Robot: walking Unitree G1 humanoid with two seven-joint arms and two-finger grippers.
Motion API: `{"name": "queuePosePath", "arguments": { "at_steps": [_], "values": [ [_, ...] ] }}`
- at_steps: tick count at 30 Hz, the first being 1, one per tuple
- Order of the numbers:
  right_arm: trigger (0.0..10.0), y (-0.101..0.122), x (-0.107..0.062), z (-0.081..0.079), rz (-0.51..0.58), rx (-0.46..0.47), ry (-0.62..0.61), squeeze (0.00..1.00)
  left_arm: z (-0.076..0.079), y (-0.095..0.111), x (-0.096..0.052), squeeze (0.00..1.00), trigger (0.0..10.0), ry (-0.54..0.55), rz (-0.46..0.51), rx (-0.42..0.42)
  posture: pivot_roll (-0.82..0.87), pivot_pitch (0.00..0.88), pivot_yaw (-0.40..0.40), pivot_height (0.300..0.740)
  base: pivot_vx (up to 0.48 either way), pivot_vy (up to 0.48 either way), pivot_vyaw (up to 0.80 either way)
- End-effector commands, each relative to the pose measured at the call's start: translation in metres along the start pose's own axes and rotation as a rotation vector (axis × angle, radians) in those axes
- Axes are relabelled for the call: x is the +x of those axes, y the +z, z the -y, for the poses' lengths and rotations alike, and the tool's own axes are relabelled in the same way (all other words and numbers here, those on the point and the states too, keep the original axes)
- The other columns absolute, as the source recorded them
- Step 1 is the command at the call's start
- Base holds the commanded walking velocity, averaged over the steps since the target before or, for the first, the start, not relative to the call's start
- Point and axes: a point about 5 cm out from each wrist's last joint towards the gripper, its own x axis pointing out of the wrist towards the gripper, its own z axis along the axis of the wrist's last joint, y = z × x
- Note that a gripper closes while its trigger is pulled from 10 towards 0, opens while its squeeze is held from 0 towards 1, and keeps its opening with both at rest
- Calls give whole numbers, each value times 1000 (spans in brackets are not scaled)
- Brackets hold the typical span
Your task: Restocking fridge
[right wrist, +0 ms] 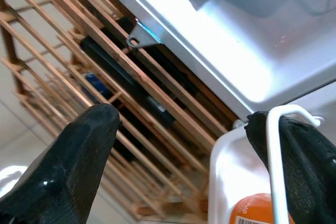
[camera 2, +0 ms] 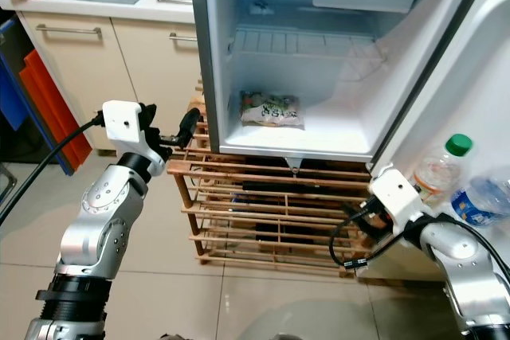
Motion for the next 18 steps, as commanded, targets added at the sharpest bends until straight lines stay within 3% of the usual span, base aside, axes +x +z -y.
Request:
{"name": "queuePosePath", "arguments": {
  "at_steps": [1, 8, 16, 18],
  "values": [
    [10000, 34, 4, 13, 171, -140, -99, 0, 0, 2, -1, 0, 10000, 2, 9, 13, -141, 0, -7, 740, 0, 0, 0],
    [10000, 46, 4, 13, 250, -227, -148, 0, 1, 1, -1, 0, 10000, 1, 7, 10, -149, 0, -7, 740, 0, 0, 0],
    [10000, 60, 3, 20, 317, -394, -228, 0, 2, 1, 0, 0, 10000, -3, 6, 8, -150, 0, -8, 740, 0, 0, 0],
    [10000, 79, -2, 27, 417, -515, -345, 0, 2, 1, 0, 0, 10000, -3, 7, 8, -146, 0, -8, 740, 0, 0, 0]
  ]
}}
